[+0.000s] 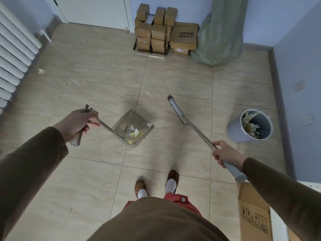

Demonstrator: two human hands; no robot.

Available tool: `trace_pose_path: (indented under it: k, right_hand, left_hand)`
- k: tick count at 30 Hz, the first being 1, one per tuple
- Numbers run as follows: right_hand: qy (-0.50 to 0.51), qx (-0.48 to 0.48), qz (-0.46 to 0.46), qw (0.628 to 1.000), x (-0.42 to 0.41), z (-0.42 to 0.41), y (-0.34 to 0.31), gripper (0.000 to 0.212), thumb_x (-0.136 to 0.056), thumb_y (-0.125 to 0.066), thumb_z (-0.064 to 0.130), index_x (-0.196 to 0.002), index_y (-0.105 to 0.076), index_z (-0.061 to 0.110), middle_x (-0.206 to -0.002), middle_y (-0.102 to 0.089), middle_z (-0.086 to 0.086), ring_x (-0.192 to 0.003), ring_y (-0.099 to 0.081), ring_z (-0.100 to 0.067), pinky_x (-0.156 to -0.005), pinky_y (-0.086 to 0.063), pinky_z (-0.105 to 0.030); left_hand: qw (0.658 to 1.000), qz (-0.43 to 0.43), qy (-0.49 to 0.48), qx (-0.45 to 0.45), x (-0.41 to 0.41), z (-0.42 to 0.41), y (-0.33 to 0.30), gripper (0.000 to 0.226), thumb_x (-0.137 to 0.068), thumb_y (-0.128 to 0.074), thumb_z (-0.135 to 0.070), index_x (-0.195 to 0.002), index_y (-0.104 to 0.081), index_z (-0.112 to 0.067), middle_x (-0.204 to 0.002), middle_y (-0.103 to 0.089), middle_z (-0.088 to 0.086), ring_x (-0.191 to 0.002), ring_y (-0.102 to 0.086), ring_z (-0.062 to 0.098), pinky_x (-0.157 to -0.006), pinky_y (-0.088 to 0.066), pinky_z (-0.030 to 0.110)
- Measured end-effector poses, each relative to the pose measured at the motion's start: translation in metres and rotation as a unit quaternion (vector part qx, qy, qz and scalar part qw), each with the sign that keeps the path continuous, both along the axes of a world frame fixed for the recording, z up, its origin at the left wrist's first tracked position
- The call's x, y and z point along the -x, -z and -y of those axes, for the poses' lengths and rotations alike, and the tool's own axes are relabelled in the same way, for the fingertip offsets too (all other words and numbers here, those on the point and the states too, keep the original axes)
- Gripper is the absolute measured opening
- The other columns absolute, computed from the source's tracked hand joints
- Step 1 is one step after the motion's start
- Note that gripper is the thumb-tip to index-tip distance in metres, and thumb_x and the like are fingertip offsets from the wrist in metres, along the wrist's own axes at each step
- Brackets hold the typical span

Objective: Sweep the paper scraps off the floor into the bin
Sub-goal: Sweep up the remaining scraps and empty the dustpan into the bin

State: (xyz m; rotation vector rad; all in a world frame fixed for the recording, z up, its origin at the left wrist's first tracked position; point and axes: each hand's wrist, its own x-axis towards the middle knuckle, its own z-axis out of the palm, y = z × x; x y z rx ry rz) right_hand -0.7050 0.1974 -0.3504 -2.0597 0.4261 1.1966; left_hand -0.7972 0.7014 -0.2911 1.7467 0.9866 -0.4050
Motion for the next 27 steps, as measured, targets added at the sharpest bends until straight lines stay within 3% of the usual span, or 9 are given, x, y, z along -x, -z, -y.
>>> trace_pose_path:
  k: [6, 12, 16, 20, 24, 27]
  right_hand:
    - [-0.055, 0.033, 0.064, 0.996, -0.073, -0.091, 0.056, 0.044, -0.096, -0.047, 0.004, -0.137, -0.037, 0.016, -0.091, -0.053, -0.013, -0.054, -0.047, -0.016, -0.041, -0.041, -0.023]
    - [-0.176, 0.077, -0.005, 0.981, -0.056, -0.143, 0.090, 0.045, -0.097, -0.042, 0.006, -0.138, -0.030, 0.017, -0.098, -0.053, -0.018, -0.059, -0.050, -0.018, -0.047, -0.044, -0.029]
    - [-0.205, 0.030, -0.078, 0.975, 0.003, -0.108, 0.054, 0.046, -0.093, -0.047, 0.005, -0.134, -0.037, 0.023, -0.089, -0.053, -0.013, -0.050, -0.046, -0.014, -0.038, -0.039, -0.021]
    - [-0.168, -0.012, -0.100, 0.981, 0.032, -0.059, -0.003, 0.049, -0.090, -0.052, 0.010, -0.131, -0.043, 0.035, -0.071, -0.055, -0.005, -0.044, -0.046, -0.010, -0.042, -0.040, -0.024]
    - [-0.161, -0.022, -0.081, 0.983, 0.057, -0.046, -0.039, 0.046, -0.090, -0.053, 0.014, -0.126, -0.042, 0.041, -0.074, -0.054, -0.006, -0.047, -0.047, -0.010, -0.044, -0.041, -0.025]
    - [-0.190, 0.007, -0.026, 0.981, 0.056, -0.064, -0.028, 0.046, -0.094, -0.050, 0.013, -0.133, -0.037, 0.033, -0.084, -0.057, -0.007, -0.053, -0.050, -0.012, -0.042, -0.043, -0.023]
  left_hand:
    - [0.998, -0.032, 0.059, -0.016, -0.003, 0.009, 0.019, 0.024, -0.087, -0.060, -0.010, -0.107, -0.064, 0.002, -0.098, -0.075, 0.023, -0.055, -0.040, 0.017, -0.051, -0.036, 0.026]
    - [0.998, -0.058, 0.031, 0.003, -0.018, 0.018, 0.047, 0.030, -0.085, -0.057, -0.009, -0.108, -0.061, 0.009, -0.099, -0.071, 0.031, -0.052, -0.041, 0.017, -0.050, -0.037, 0.025]
    - [0.997, -0.072, 0.031, 0.014, -0.017, 0.021, 0.050, 0.031, -0.086, -0.056, -0.012, -0.111, -0.059, 0.006, -0.101, -0.071, 0.030, -0.050, -0.041, 0.017, -0.046, -0.039, 0.024]
    - [0.996, -0.076, 0.027, 0.028, -0.014, 0.028, 0.049, 0.017, -0.089, -0.054, -0.014, -0.102, -0.057, -0.003, -0.104, -0.070, 0.030, -0.049, -0.040, 0.018, -0.046, -0.038, 0.024]
    - [0.996, -0.083, 0.024, 0.033, -0.010, 0.028, 0.048, 0.014, -0.089, -0.056, -0.016, -0.098, -0.057, -0.006, -0.107, -0.069, 0.031, -0.048, -0.041, 0.018, -0.048, -0.038, 0.024]
    - [0.994, -0.094, 0.020, 0.053, -0.008, 0.026, 0.050, 0.030, -0.089, -0.062, -0.022, -0.111, -0.060, -0.001, -0.110, -0.070, 0.029, -0.047, -0.042, 0.017, -0.049, -0.039, 0.024]
